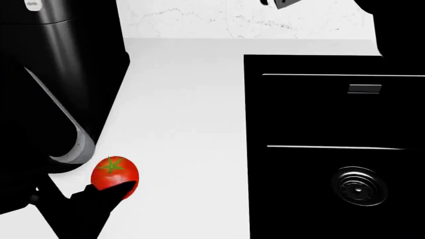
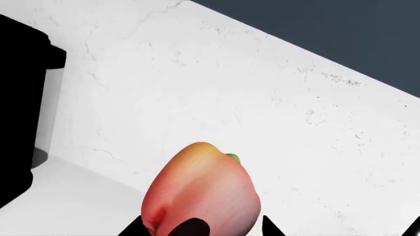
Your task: Place the avocado, onion, tomato and bell pepper on the cutting board.
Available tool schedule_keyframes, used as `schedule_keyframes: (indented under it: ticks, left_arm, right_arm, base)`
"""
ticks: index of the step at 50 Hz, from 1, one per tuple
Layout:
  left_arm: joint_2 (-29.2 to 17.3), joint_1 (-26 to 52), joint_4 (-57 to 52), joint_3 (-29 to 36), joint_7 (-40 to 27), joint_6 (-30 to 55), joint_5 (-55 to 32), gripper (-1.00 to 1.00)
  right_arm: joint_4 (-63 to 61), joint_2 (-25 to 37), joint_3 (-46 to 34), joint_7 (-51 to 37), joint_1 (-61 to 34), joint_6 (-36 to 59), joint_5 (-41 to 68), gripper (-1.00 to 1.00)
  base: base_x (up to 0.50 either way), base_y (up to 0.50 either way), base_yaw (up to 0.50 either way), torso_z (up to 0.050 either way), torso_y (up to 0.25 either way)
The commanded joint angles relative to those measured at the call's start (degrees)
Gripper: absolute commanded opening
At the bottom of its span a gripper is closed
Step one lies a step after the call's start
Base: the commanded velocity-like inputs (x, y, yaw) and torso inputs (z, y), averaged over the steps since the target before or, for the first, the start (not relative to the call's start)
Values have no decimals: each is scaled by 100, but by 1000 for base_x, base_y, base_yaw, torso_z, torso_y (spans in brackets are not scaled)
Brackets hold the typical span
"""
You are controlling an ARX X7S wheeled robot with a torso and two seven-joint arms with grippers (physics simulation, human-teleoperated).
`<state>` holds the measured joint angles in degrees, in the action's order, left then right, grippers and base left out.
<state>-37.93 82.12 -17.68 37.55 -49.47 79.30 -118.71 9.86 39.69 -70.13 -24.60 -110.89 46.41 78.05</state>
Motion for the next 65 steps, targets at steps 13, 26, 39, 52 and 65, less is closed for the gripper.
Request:
schedule_keyframes:
  ticks: [13, 26, 39, 52, 65]
  left_arm:
    - [-11, -456, 180, -8, 428, -93, 593, 100]
    - [-10, -653, 390, -80, 1057, -76, 1466, 100]
    - [107, -847, 522, -30, 1753, -277, 2312, 100]
    - [141, -1129, 705, 132, 2122, -497, 2822, 100]
    - [182, -1203, 876, 291, 2372, -614, 3149, 100]
  right_arm:
    - [-94, 38, 50, 55, 29, 77, -166, -100]
    - [-128, 49, 58, 48, 72, 86, -168, -100]
    - [-194, 64, 58, 38, 49, 179, -140, -100]
    - [-277, 107, 69, 29, 195, 121, -123, -100]
    - [-371, 190, 103, -20, 204, 157, -89, -100]
  base:
    - [0, 0, 0, 0, 0]
    - [0, 0, 0, 0, 0]
    - [0, 0, 0, 0, 1]
    - [0, 0, 0, 0, 0]
    - [0, 0, 0, 0, 0]
